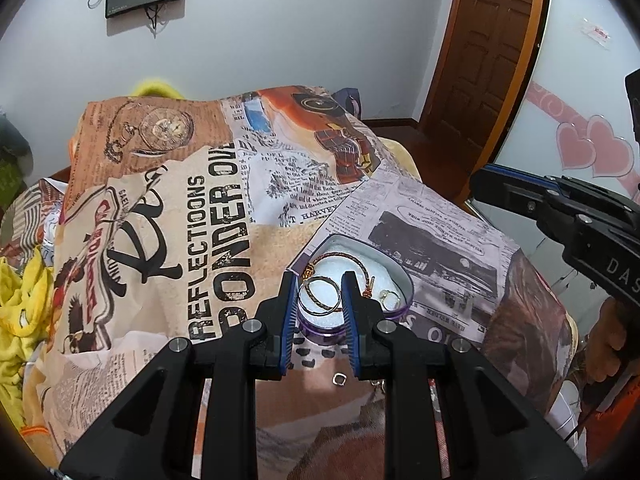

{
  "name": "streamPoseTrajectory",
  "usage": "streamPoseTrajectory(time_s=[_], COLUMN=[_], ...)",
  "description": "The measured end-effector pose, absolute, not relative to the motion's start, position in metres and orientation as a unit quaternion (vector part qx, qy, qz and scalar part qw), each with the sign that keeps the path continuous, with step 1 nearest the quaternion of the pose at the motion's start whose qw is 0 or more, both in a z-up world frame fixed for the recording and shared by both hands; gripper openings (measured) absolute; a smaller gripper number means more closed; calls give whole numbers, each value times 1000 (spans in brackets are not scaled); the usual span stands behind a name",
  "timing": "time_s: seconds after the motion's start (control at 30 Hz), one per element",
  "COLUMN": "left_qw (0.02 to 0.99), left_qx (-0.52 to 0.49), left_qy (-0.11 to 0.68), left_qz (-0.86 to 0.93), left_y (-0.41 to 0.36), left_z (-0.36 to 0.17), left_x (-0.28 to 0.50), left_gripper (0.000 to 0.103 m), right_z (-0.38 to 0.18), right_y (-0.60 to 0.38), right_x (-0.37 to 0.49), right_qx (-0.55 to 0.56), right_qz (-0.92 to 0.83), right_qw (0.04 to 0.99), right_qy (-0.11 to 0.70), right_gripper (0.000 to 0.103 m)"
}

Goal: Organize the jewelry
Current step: 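Carry both held pieces over the purple tin and lower them inside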

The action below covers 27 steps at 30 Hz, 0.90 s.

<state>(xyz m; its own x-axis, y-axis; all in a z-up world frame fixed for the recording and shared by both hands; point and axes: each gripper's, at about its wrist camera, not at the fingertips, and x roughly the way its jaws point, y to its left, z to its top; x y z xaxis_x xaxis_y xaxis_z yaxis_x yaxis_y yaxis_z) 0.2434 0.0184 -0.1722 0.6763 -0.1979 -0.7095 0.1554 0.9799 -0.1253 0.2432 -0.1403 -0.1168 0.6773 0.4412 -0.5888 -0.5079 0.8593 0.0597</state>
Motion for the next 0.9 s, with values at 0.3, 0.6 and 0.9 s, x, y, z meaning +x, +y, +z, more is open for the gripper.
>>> streamPoseTrajectory(time_s=[0.3, 0.6, 0.9], left_qw=[905, 897, 890], left_qx=[-25, -24, -29], left_qy=[411, 427, 437], left_qz=[-106, -115, -125], left_y=[17, 16, 16], left_z=[-191, -208, -217], left_x=[263, 276, 281], left_gripper=[21, 21, 21], right_z=[-135, -156, -174], right_y=[-126, -109, -98], right_x=[264, 284, 296], right_qx=[-54, -58, -66], right_qz=[271, 295, 310], right_qw=[902, 881, 861], right_qy=[331, 365, 397], right_gripper=[9, 9, 9])
